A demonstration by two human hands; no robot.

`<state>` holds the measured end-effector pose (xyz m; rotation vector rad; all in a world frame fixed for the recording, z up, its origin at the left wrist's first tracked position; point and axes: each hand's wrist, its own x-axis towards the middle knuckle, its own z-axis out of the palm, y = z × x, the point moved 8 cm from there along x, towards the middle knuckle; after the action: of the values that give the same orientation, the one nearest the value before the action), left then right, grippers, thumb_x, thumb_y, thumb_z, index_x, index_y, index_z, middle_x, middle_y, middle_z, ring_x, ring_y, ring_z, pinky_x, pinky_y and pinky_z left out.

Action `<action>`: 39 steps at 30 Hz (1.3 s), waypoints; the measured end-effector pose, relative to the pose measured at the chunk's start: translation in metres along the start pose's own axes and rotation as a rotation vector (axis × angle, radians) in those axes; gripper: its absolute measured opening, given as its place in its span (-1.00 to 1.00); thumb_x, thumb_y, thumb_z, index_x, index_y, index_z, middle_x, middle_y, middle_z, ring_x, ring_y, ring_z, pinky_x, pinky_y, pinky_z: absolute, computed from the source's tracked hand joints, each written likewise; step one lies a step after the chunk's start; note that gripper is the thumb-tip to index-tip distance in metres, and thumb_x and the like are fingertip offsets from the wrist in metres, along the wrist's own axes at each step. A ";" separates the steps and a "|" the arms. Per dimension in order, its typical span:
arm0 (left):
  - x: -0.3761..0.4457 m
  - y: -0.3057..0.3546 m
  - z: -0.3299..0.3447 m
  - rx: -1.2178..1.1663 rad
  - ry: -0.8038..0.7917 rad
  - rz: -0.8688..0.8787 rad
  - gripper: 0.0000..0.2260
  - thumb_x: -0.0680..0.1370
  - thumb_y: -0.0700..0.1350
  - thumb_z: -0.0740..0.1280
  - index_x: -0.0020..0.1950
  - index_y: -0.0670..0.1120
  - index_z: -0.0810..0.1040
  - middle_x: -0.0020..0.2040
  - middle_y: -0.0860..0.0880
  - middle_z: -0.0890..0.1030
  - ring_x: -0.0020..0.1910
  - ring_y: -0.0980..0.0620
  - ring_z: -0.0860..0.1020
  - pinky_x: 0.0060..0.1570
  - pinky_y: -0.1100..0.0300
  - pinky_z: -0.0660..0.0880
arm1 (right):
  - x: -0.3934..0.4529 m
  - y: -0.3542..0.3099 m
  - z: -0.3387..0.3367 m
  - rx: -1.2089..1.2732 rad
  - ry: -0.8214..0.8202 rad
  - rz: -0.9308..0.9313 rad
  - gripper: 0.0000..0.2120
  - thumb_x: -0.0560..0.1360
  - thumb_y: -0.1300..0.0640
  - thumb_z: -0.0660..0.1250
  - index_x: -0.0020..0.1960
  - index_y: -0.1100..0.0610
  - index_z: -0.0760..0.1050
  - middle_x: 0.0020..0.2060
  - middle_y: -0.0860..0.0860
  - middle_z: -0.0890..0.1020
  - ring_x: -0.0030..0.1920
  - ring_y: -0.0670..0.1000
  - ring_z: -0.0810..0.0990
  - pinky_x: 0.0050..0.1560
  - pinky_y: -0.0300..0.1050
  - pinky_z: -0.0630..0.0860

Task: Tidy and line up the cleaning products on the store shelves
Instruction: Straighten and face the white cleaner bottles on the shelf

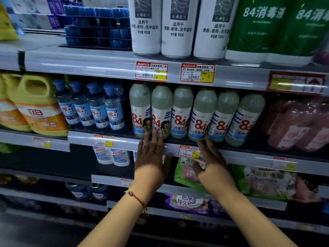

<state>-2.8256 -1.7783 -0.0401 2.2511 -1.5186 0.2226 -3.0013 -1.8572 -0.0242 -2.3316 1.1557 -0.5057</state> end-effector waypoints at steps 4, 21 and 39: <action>0.006 0.006 -0.001 0.028 0.041 -0.052 -0.33 0.60 0.17 0.11 0.62 -0.16 0.12 0.61 -0.13 0.01 0.59 -0.20 0.00 0.53 0.01 -0.15 | 0.003 0.004 0.000 0.015 0.002 0.002 -0.30 0.61 0.01 0.32 0.62 -0.16 0.02 0.61 -0.21 -0.10 0.61 -0.12 -0.11 0.60 -0.09 0.01; 0.002 -0.007 0.000 -0.041 -0.018 0.085 -0.40 0.61 0.15 0.12 0.59 -0.11 0.22 0.61 -0.13 0.12 0.60 -0.17 0.08 0.51 -0.19 0.22 | 0.008 -0.005 0.008 -0.086 -0.014 -0.077 -0.30 0.62 0.00 0.29 0.63 -0.10 0.00 0.62 -0.13 -0.16 0.61 -0.08 -0.15 0.58 -0.16 -0.09; 0.011 -0.052 -0.014 0.042 -0.086 -0.220 -0.39 0.68 0.18 0.04 0.65 0.03 -0.12 0.65 -0.04 -0.17 0.61 -0.14 -0.28 0.55 -0.11 -0.27 | 0.012 0.000 0.016 -0.138 -0.039 -0.042 -0.21 0.58 0.02 0.34 0.63 -0.05 -0.07 0.61 -0.09 -0.23 0.61 -0.03 -0.17 0.58 -0.12 -0.09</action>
<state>-2.7726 -1.7656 -0.0365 2.4666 -1.3040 0.0954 -2.9861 -1.8633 -0.0359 -2.4764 1.1586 -0.4056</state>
